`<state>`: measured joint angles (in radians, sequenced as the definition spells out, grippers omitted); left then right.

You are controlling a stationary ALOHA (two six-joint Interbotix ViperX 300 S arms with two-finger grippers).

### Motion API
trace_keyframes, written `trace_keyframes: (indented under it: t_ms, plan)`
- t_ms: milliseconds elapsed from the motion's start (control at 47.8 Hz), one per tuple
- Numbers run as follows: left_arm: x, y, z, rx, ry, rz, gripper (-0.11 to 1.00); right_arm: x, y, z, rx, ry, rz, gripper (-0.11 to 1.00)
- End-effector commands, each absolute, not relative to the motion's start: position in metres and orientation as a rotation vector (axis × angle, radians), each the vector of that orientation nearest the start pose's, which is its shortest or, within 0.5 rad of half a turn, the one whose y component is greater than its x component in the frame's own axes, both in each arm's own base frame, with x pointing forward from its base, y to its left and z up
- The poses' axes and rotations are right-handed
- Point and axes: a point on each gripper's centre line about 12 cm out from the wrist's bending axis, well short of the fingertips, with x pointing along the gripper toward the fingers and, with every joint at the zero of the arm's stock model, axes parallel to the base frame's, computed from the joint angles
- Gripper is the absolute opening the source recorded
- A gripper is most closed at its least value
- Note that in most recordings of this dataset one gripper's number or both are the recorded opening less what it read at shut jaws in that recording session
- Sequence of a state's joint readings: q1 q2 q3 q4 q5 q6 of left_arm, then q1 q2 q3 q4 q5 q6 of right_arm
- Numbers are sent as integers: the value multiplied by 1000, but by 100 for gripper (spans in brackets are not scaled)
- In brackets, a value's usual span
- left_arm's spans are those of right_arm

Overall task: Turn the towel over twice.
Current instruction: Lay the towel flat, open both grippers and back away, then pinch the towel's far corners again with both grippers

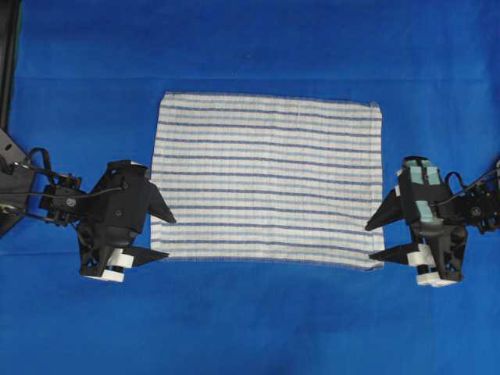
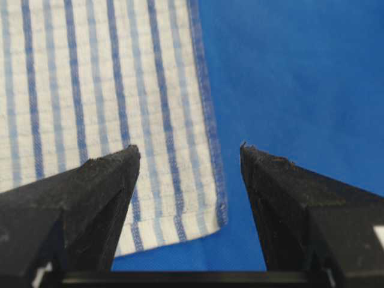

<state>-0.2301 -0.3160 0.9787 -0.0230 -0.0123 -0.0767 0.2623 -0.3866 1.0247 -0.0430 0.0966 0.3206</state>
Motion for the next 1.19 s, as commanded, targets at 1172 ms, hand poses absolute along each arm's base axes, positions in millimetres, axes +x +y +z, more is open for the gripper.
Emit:
trace_keyframes:
  t_ms: [1172]
  plan:
    - [274, 29, 228, 55, 359, 92, 62, 255, -56, 208, 152, 579, -251, 61]
